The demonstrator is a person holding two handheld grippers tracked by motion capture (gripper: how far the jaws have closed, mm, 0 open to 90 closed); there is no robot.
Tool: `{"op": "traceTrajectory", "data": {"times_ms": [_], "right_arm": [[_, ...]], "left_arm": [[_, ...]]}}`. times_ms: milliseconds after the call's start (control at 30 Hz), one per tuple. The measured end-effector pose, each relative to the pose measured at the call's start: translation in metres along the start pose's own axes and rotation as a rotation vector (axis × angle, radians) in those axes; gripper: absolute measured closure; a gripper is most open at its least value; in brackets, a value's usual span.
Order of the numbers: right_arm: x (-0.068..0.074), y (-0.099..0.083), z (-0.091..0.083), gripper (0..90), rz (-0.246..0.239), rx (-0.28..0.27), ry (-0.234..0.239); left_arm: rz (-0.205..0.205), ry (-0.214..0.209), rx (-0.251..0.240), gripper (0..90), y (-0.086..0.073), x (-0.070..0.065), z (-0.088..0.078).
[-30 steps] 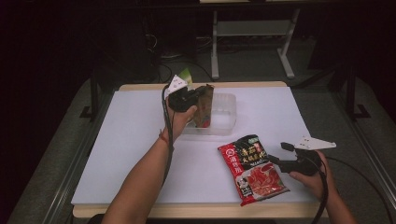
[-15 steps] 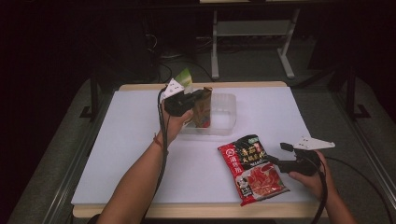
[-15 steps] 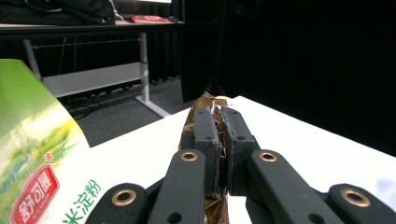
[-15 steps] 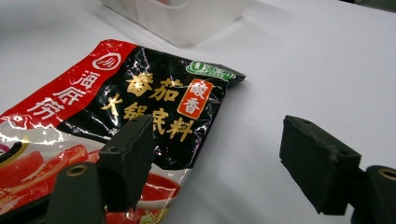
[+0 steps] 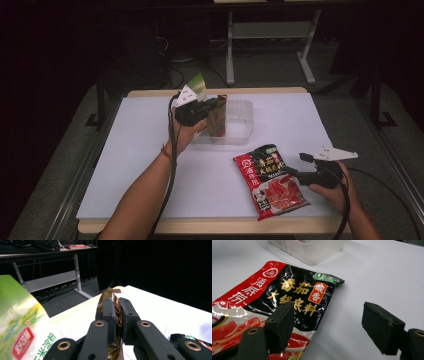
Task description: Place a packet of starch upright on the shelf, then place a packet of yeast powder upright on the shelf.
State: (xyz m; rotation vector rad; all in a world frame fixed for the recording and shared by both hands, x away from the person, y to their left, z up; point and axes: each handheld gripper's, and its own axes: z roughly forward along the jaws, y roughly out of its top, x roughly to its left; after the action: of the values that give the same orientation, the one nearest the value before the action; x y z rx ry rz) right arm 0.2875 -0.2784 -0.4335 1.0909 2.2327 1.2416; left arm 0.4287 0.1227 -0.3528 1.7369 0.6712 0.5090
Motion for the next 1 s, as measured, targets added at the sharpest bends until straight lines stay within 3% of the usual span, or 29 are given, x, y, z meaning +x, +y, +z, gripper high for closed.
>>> {"op": "traceTrajectory", "data": {"times_ms": [300,367,567,800,1000], "right_arm": [[0.000,0.000,0.001,25.4,-0.004,0.013,0.001],[0.001,0.000,0.002,25.4,-0.004,0.015,0.001],[0.002,0.001,0.004,25.4,-0.013,0.024,0.001],[0.003,0.002,0.006,25.4,-0.018,0.039,0.007],[0.005,0.004,0.010,26.0,-0.024,0.058,0.028]], "left_arm": [[0.010,0.007,0.003,74.1,0.005,0.002,-0.010],[0.015,-0.014,-0.007,72.8,0.008,0.002,-0.017],[0.078,-0.023,-0.024,65.8,0.011,-0.003,-0.042],[0.152,-0.044,-0.005,54.7,-0.002,-0.014,-0.076],[0.185,-0.082,0.059,42.6,-0.023,-0.023,-0.105]]}}
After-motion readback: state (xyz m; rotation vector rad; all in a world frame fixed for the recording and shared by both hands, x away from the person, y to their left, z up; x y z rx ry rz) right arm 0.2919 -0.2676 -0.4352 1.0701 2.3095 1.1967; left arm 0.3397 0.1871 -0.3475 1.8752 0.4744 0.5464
